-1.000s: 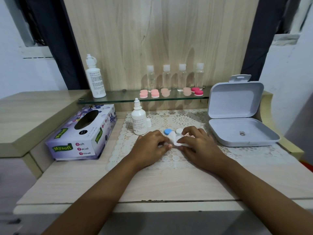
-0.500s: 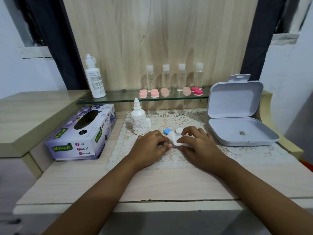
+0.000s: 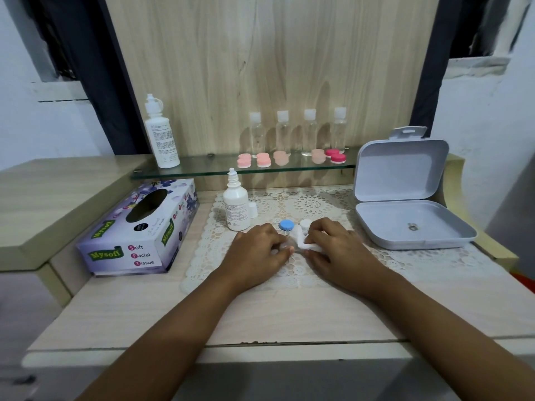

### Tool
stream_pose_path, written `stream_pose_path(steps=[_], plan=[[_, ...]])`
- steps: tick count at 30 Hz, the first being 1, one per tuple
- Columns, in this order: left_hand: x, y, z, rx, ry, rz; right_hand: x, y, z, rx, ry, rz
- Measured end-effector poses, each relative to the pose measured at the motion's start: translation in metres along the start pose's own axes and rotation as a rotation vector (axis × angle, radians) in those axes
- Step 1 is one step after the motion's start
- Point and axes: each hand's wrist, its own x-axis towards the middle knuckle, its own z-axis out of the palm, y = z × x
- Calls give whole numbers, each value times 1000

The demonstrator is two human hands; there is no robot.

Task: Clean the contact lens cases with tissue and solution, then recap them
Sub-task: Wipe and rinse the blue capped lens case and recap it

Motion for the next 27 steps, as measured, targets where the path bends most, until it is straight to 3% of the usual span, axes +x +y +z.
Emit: stream_pose_path(steps=[7, 11, 15, 18, 22, 27], plan=[[-5, 1, 0, -159, 45, 51, -3, -6, -8, 280, 156, 50], [-7, 2, -3, -228, 133, 123, -2, -5, -12, 392, 109, 153], [-9, 5, -7, -299, 186, 137, -3, -10, -15, 491, 165, 205], [-8, 5, -7, -316, 193, 155, -3, -10, -14, 475, 199, 181], [-6, 2, -4, -311, 221, 169, 2, -6, -8, 385, 395, 57], [-6, 1, -5, -407, 235, 104, 6, 2, -7, 260, 546, 31]])
